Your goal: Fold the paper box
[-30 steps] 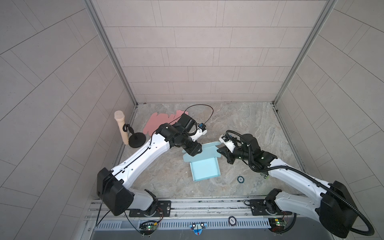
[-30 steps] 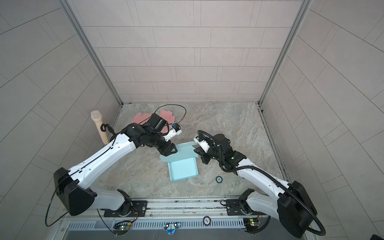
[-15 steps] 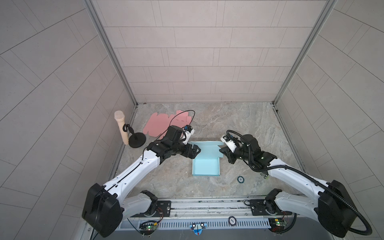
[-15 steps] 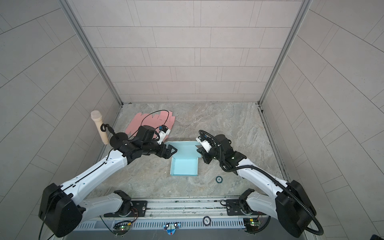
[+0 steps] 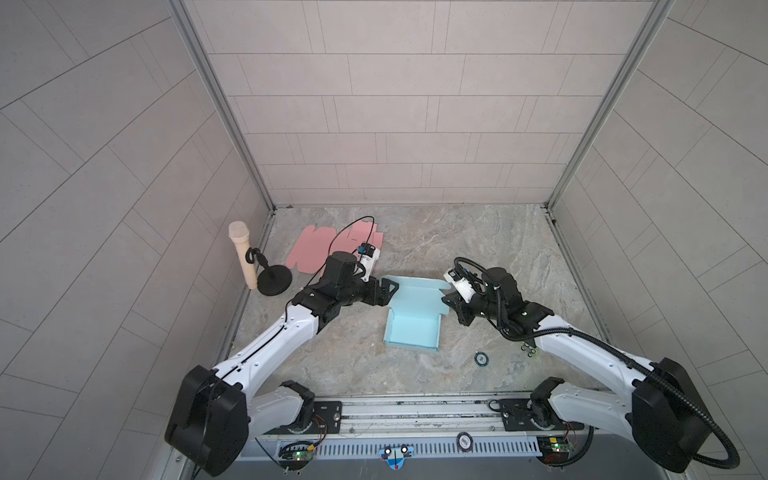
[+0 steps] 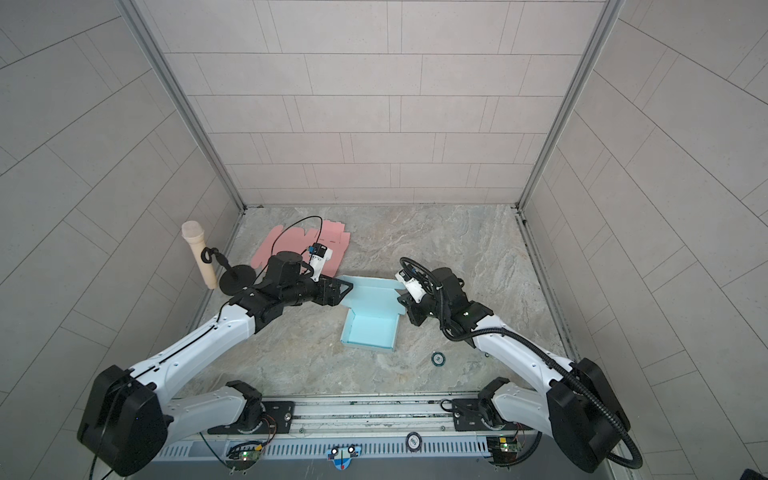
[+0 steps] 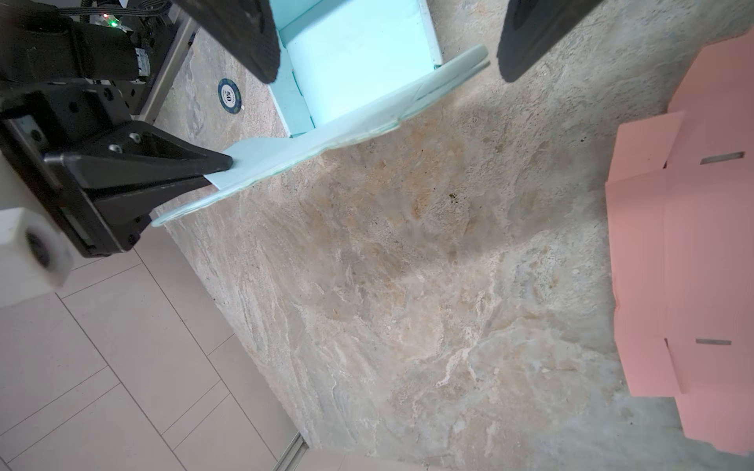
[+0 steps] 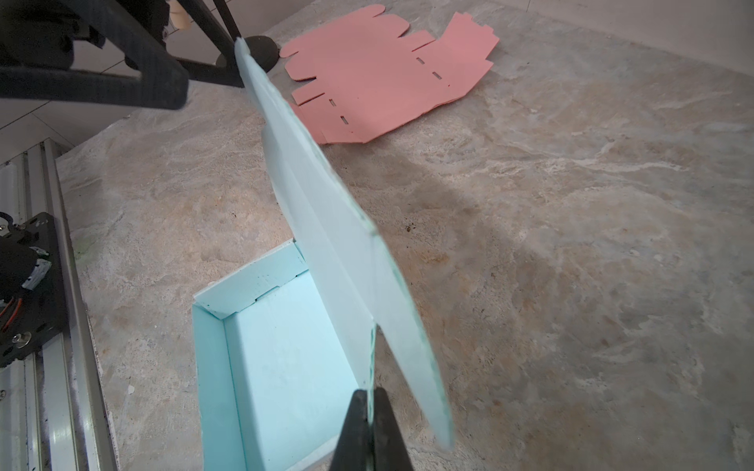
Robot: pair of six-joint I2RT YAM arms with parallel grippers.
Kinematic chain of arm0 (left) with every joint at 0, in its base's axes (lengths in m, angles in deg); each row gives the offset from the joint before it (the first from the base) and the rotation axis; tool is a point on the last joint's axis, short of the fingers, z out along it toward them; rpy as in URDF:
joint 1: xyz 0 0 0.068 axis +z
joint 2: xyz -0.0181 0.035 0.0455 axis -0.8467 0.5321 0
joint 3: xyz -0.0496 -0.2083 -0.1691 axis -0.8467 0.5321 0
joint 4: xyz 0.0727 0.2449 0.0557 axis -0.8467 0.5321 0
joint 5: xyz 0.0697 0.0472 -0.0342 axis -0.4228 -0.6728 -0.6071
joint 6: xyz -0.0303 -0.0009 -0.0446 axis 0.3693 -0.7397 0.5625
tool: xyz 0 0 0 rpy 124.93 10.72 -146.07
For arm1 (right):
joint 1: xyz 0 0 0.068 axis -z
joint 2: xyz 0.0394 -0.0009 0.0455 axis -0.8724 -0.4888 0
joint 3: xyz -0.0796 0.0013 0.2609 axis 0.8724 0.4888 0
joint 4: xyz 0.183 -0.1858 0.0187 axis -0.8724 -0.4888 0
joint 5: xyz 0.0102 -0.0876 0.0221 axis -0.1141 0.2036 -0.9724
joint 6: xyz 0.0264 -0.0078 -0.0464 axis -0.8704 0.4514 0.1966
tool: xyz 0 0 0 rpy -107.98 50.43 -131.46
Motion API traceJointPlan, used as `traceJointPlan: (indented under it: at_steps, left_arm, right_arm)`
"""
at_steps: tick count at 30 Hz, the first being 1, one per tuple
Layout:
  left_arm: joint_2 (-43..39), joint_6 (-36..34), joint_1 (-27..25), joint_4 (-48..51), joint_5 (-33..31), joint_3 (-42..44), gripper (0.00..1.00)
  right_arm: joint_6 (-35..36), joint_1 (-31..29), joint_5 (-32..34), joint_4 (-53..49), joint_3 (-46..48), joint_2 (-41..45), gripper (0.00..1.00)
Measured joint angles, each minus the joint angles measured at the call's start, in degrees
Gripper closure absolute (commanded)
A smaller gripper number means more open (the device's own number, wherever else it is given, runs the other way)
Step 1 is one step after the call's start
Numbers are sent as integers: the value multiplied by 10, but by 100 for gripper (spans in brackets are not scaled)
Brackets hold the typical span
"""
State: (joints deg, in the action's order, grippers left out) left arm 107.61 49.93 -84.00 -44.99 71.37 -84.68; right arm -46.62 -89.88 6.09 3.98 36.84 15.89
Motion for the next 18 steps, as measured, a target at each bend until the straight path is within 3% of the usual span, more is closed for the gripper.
traceJointPlan:
  at_steps: [9,18]
  left_arm:
    - [61,16,0,-40,31,1,7]
    - [75,51,0,-95,39,45,26]
  right_arm:
    - [-5,25,0,-3,0,-1,100]
    - [-7,28,2,-3,0,-3,100]
